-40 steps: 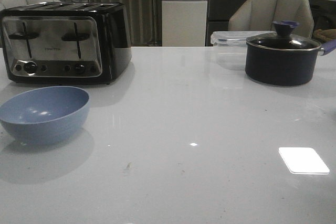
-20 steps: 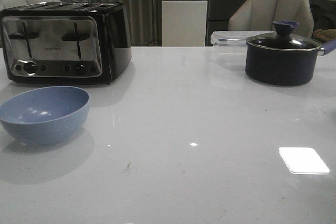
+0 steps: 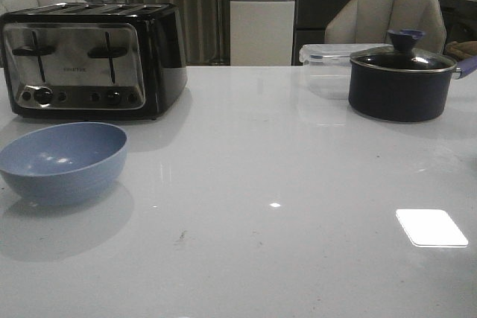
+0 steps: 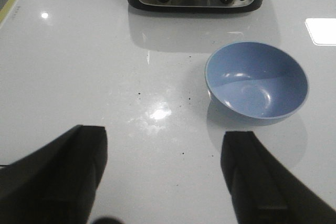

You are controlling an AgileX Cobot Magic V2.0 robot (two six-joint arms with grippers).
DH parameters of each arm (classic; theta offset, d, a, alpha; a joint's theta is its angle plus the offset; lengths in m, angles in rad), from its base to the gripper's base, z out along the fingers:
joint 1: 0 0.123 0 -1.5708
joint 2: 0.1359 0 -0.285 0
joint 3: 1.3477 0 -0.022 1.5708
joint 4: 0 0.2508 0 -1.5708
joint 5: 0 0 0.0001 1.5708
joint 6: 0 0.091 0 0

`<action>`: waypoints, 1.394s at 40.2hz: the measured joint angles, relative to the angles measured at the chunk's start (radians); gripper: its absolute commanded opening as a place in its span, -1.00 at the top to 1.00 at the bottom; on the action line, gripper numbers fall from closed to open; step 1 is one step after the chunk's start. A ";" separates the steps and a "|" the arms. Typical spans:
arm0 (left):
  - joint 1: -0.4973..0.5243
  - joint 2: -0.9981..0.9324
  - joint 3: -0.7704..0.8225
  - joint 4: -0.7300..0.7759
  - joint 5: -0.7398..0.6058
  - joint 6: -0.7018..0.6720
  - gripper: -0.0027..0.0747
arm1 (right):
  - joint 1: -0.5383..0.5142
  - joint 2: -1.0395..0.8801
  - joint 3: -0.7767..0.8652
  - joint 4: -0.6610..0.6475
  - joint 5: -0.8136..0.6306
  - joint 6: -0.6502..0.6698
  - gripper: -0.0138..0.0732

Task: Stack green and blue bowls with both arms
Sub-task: 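Lower the right gripper to the rim of the pale green bowl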

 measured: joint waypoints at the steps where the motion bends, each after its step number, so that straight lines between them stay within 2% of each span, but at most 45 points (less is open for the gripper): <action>1: 0.000 0.000 0.000 0.000 -0.004 0.000 -0.44 | -0.005 0.019 -0.010 0.000 0.008 0.006 -0.60; 7: 0.000 0.000 0.000 0.000 -0.016 0.000 -0.44 | -0.078 0.151 -0.116 0.004 0.054 0.026 -0.60; 20: 0.000 0.000 0.000 0.000 -0.018 0.000 -0.44 | -0.412 0.482 -0.365 0.009 0.210 0.029 -0.60; 25: 0.000 0.000 0.000 0.000 -0.018 0.000 -0.44 | -0.484 0.611 -0.448 0.026 0.225 0.020 -0.60; 37: 0.000 0.000 0.000 0.000 -0.018 0.000 -0.44 | -0.510 0.915 -0.640 0.121 0.255 -0.065 -0.60; 51: 0.000 0.000 0.000 0.000 -0.018 0.000 -0.44 | -0.510 1.149 -0.759 0.121 0.253 -0.081 -0.59; 56: 0.000 0.000 0.000 0.000 -0.018 0.000 -0.44 | -0.510 1.188 -0.782 0.121 0.246 -0.092 -0.36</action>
